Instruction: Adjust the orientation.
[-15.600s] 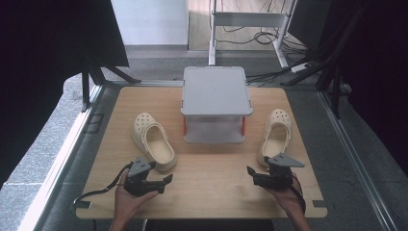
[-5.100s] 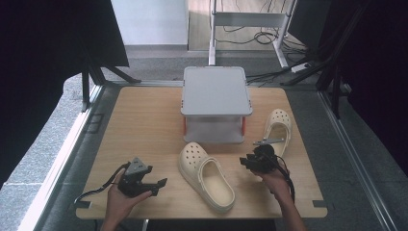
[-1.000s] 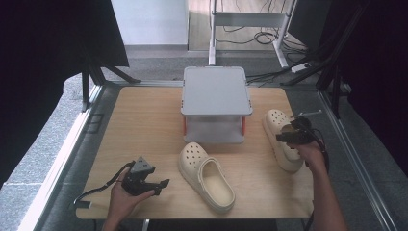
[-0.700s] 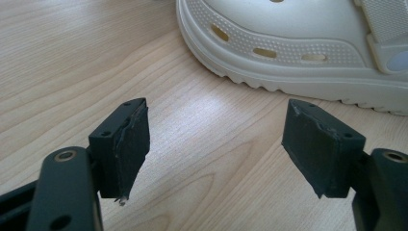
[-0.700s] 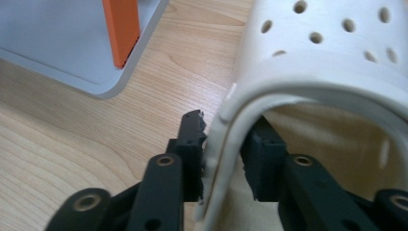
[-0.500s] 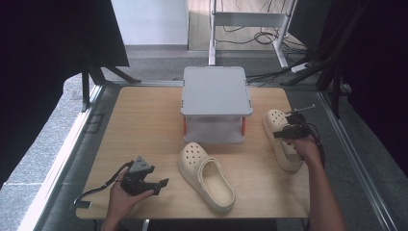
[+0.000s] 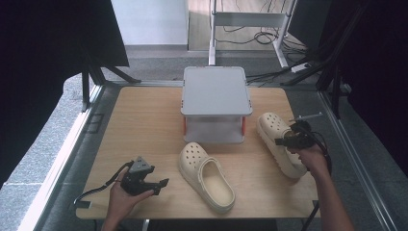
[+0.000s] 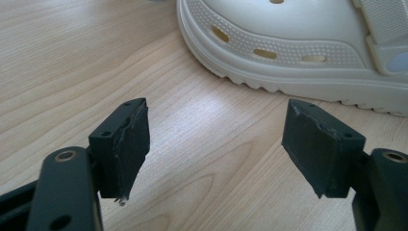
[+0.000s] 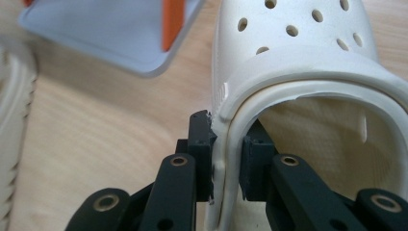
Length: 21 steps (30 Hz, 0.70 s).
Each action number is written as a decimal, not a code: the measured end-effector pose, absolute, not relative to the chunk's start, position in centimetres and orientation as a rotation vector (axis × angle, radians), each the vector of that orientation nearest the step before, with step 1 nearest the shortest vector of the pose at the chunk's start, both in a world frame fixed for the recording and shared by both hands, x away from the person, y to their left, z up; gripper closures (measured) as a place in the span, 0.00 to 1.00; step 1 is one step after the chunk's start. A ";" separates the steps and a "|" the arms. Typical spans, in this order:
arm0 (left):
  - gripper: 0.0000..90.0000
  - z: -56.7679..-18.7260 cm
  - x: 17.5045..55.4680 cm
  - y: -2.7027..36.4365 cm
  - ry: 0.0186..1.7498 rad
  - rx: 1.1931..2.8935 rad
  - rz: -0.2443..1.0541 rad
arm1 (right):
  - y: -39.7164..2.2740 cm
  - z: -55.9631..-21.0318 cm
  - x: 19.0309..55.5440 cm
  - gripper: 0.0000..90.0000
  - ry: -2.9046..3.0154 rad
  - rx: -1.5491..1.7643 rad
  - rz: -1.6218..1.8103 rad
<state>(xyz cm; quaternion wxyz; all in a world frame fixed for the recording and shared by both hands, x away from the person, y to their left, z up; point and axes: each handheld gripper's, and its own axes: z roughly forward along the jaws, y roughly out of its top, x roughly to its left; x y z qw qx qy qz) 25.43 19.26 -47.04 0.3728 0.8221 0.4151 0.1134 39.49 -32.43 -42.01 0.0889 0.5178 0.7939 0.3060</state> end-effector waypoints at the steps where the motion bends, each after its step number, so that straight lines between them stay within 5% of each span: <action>1: 0.28 -47.0 25.4 19.3 1.063 2.106 0.290 | -32.4 -42.0 39.5 0.87 2.362 1.541 0.910; 21: 0.28 -47.0 25.4 19.1 1.055 2.110 0.289 | -26.2 -41.8 32.9 0.87 2.485 1.344 0.928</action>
